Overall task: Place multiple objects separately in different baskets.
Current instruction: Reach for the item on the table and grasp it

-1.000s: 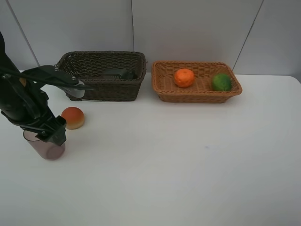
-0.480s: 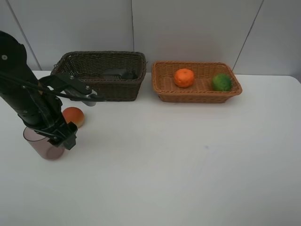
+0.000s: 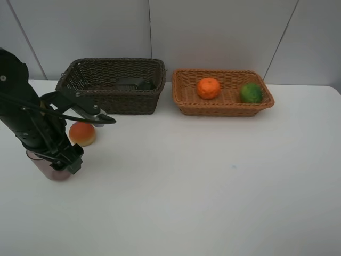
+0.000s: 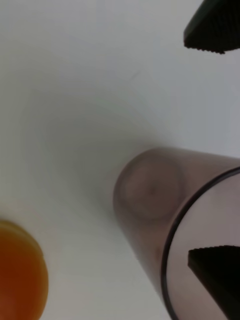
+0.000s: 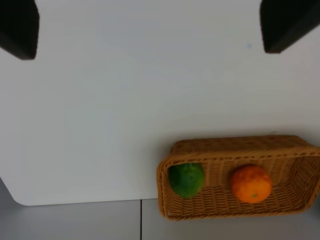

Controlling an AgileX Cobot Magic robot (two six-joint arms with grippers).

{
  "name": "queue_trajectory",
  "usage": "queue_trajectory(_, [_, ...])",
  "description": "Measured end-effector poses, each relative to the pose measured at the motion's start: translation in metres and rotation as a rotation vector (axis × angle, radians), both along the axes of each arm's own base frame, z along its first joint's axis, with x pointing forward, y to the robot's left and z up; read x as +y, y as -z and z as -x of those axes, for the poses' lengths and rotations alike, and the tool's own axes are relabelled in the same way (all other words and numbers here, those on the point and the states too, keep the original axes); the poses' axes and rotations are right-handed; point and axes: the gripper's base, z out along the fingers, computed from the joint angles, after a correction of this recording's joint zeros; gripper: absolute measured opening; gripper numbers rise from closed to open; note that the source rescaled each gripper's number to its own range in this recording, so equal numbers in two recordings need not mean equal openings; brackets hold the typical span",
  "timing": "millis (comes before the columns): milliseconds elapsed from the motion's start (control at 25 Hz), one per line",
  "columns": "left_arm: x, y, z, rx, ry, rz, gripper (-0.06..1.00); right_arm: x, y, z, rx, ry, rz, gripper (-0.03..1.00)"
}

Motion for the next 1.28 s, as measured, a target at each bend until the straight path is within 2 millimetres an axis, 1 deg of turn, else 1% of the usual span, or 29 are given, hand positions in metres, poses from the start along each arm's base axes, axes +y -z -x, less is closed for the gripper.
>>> queue_trajectory(320, [0.002,0.011,0.008,-0.013,0.024,0.017,1.0,0.0,0.0,0.0,0.0,0.0,0.0,0.92])
queue_trajectory(680, [0.002,0.035,0.007,0.042,0.036,0.0,1.0,0.0,0.0,0.0,0.0,0.0,0.0,0.92])
queue_trajectory(920, [0.001,0.037,0.006,0.037,0.039,0.005,0.99,0.0,0.0,0.0,0.0,0.0,0.0,0.92])
queue_trajectory(1000, [0.001,0.037,0.006,0.037,0.039,0.005,0.93,0.0,0.0,0.0,0.0,0.0,0.0,0.92])
queue_trajectory(1040, [0.001,0.037,0.006,0.037,0.039,0.005,0.87,0.0,0.0,0.0,0.0,0.0,0.0,0.92])
queue_trajectory(1120, [0.001,0.037,0.006,0.037,0.039,0.005,0.72,0.0,0.0,0.0,0.0,0.0,0.0,0.92])
queue_trajectory(1280, [0.001,0.037,0.006,0.036,0.042,0.002,0.3,0.0,0.0,0.0,0.0,0.0,0.0,0.92])
